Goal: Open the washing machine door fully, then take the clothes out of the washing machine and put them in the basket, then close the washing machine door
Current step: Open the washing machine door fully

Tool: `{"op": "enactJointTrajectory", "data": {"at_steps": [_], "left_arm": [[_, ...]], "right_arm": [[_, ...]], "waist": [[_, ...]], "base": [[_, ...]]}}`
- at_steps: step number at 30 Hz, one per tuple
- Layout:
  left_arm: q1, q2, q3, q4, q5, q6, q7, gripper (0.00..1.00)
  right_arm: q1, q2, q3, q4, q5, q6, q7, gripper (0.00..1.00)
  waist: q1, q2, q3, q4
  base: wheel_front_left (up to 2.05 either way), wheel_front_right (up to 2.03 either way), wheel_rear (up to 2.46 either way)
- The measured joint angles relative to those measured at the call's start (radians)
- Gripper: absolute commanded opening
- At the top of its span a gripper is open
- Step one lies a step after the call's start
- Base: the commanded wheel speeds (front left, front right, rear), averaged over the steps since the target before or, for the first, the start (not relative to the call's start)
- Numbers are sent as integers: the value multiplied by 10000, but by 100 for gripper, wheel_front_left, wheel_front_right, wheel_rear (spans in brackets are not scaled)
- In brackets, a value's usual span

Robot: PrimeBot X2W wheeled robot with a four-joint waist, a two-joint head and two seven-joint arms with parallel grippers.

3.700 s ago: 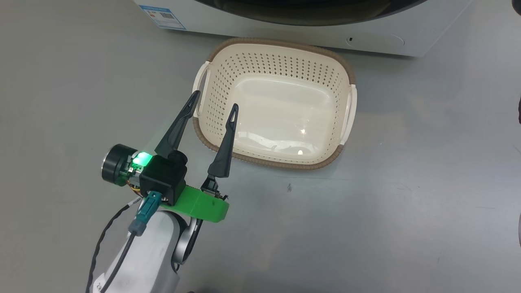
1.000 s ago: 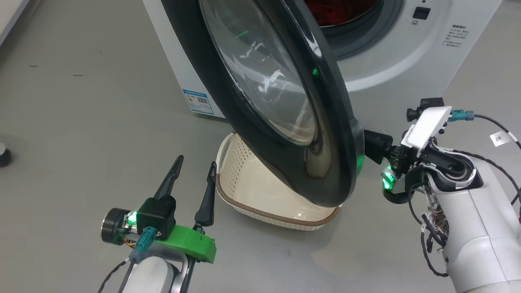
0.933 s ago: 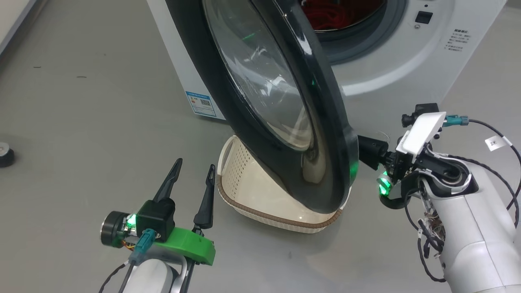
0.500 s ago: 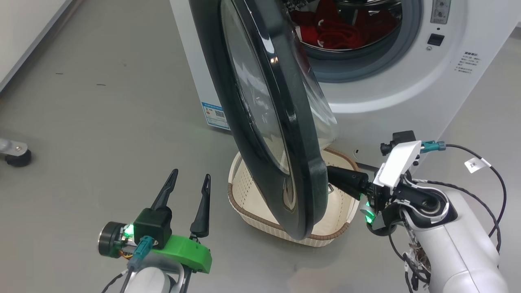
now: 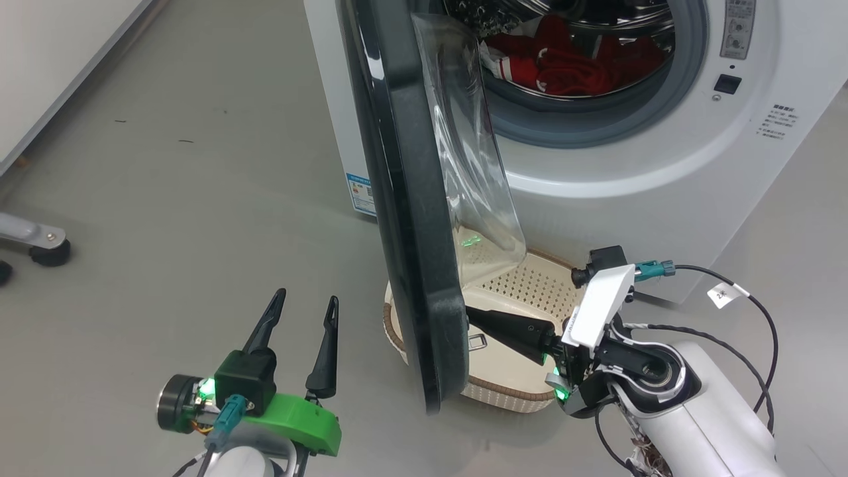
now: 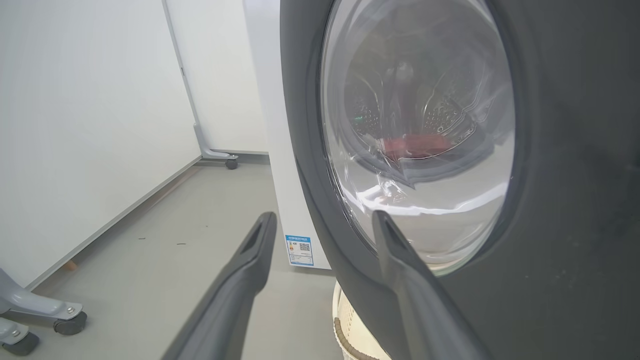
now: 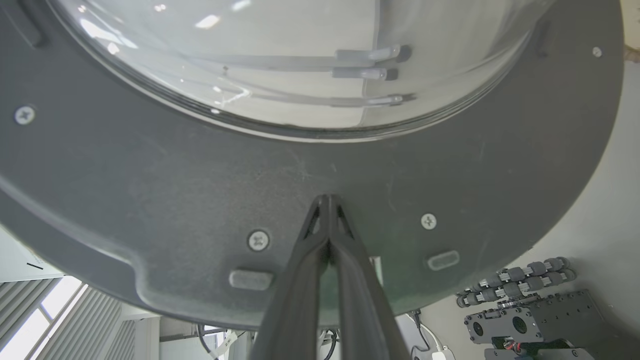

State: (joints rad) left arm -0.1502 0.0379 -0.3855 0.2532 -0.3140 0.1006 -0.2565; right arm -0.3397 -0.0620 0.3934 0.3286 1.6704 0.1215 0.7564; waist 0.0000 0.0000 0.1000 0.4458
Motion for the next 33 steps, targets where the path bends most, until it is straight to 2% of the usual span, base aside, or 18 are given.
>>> {"op": "enactJointTrajectory", "data": {"at_steps": [12,22,25,33], "left_arm": [[69,0,69,-25,4,0,0,100],[128,8,305,-81,4,2,0,100],[154,4,336,-100,4,2,0,100],[176,6,468,-140,21,15,0,100]], "right_arm": [[114,-21,874,-311,209,0,-777,0],[213,-2,1011,-449,523,0,-1417,0],[230,6,811,-573,610,0,-1701,0],[686,8,-483,-1024,623,0,-2872,0]], "waist": [[0,0,-18,183],[0,0,7,84],[0,0,39,-19],[0,0,96,-325]], "base": [[0,0,0],[0,0,0],[0,0,0],[0,0,0]]}}
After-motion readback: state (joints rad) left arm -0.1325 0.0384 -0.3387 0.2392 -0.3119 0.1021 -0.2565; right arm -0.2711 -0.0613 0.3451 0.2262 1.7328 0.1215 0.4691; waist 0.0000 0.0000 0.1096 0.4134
